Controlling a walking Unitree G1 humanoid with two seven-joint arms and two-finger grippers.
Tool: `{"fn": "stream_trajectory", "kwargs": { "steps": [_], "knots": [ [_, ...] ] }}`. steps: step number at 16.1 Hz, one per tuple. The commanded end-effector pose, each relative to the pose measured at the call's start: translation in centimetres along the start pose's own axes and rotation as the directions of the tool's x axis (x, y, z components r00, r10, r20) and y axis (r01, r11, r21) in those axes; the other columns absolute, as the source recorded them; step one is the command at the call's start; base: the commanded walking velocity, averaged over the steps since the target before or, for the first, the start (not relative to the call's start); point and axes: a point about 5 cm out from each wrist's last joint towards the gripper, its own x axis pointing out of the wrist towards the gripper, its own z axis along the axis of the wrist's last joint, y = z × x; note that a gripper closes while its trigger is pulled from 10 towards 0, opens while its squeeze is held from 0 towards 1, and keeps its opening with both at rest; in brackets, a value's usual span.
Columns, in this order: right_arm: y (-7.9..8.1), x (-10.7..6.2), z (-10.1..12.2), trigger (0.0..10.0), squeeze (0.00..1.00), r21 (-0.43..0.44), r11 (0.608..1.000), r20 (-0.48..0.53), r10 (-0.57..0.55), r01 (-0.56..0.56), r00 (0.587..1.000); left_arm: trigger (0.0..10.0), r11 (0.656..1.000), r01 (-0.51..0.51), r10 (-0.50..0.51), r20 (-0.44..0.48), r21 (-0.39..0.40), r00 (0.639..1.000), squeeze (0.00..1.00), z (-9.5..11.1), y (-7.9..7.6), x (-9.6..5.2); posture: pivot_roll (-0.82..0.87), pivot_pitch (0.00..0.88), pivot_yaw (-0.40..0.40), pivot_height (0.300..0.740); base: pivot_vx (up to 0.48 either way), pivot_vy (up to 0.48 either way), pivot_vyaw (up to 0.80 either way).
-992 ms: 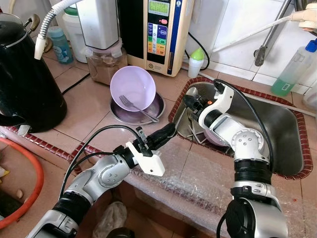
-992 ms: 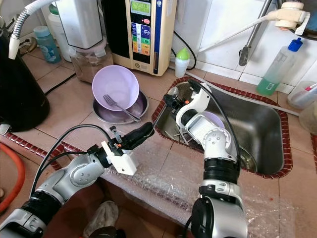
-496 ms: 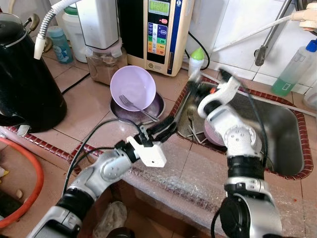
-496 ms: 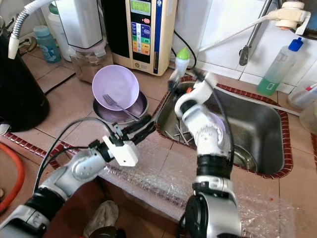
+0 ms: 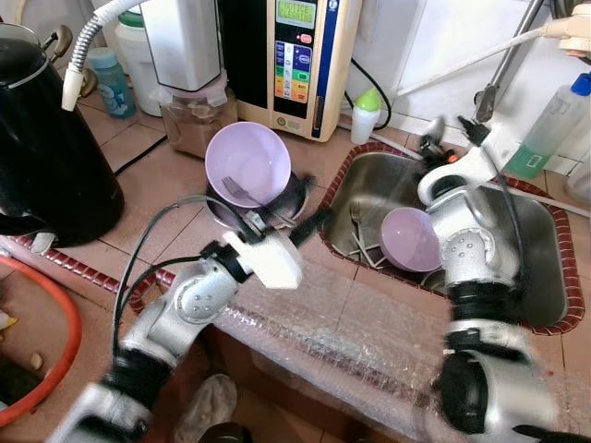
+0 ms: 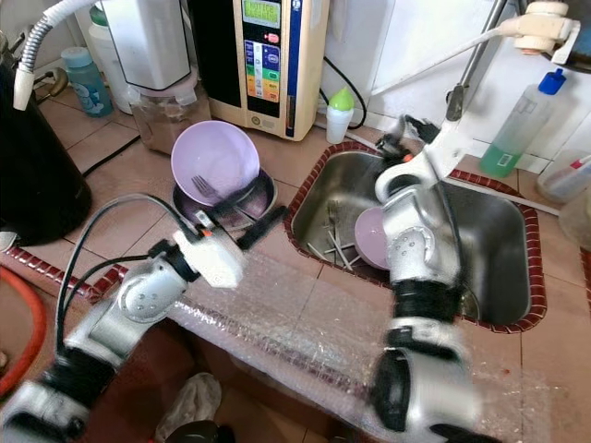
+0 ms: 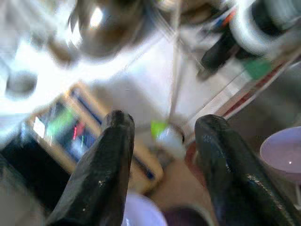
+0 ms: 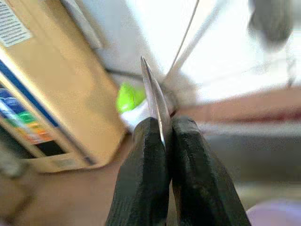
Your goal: Kitchen organization
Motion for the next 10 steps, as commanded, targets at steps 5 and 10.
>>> {"fn": "stream_trajectory", "kwargs": {
  "steps": [5, 10],
  "knots": [
    [-2.4, 0.0, -1.2, 0.0, 0.0, -0.517, 0.853, -0.016, 0.072, -0.07, 0.997, 10.0, 0.873, -0.376, 0.288, -0.295, -0.309, 0.911, 1.0, -2.8, 3.4, -0.6, 0.05, 0.0, -0.017, 0.74, 0.0, 0.0, 0.0],
    [-3.7, -1.0, -5.5, 4.7, 0.44, -0.639, 0.731, -0.245, 0.104, -0.241, 0.964, 10.0, 0.78, -0.527, 0.382, -0.41, -0.338, 0.828, 1.0, -3.9, 5.3, -1.2, 0.05, 0.0, -0.016, 0.74, 0.0, 0.0, 0.0]
  ]
}}
